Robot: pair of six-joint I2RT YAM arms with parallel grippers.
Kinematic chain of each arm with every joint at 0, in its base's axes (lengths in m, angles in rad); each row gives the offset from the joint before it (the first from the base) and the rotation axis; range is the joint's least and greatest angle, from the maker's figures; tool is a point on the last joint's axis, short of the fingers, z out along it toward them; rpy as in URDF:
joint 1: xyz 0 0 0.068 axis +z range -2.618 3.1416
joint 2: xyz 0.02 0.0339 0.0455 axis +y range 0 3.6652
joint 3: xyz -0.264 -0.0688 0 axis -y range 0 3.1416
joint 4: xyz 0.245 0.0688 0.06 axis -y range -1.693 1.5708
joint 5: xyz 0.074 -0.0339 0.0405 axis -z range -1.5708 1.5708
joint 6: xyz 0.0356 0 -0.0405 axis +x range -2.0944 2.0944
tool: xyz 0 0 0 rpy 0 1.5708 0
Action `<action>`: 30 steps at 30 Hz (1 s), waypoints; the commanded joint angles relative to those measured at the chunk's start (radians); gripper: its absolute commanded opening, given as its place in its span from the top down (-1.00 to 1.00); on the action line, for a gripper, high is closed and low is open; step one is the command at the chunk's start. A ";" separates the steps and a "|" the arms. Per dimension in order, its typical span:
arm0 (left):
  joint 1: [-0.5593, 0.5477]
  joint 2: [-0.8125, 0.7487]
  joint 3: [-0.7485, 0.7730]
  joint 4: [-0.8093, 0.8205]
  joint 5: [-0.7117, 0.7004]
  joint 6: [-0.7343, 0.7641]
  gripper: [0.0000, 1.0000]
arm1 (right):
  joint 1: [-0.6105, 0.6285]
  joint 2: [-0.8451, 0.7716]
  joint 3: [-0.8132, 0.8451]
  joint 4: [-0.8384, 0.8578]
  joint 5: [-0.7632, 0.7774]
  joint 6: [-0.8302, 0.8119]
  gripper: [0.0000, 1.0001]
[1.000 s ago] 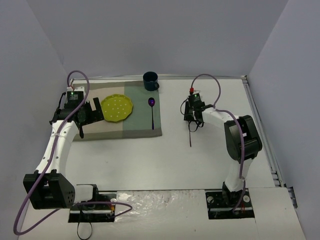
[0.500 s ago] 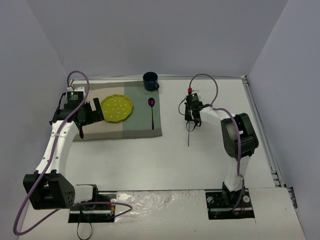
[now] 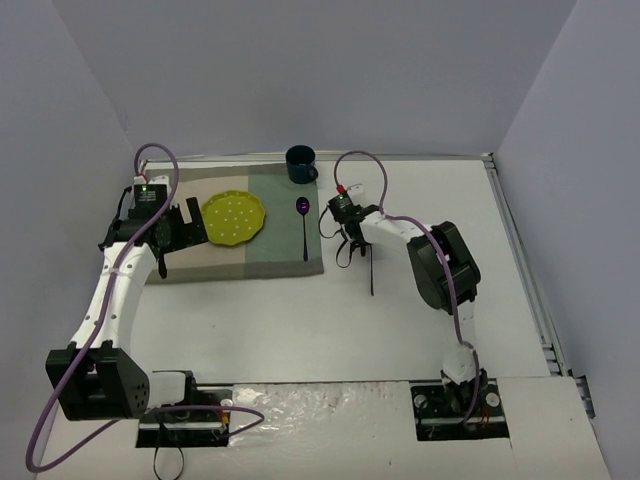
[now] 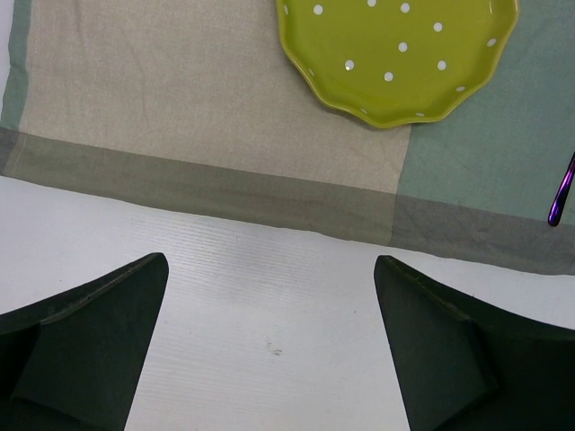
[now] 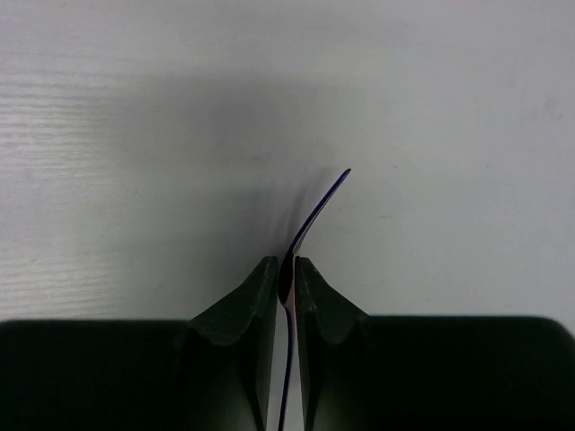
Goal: Set the dinner table for one person
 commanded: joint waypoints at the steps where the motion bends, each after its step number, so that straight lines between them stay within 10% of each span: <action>1: 0.003 -0.003 0.023 0.011 -0.003 0.006 -0.94 | 0.021 0.058 0.059 -0.115 0.060 0.012 0.66; 13: 0.003 0.001 0.023 0.010 -0.004 0.007 -0.94 | 0.045 -0.021 0.091 -0.087 -0.118 0.064 0.36; 30: -0.027 0.003 0.024 0.018 0.014 0.002 -0.94 | -0.128 -0.408 -0.368 0.235 -0.350 0.172 0.03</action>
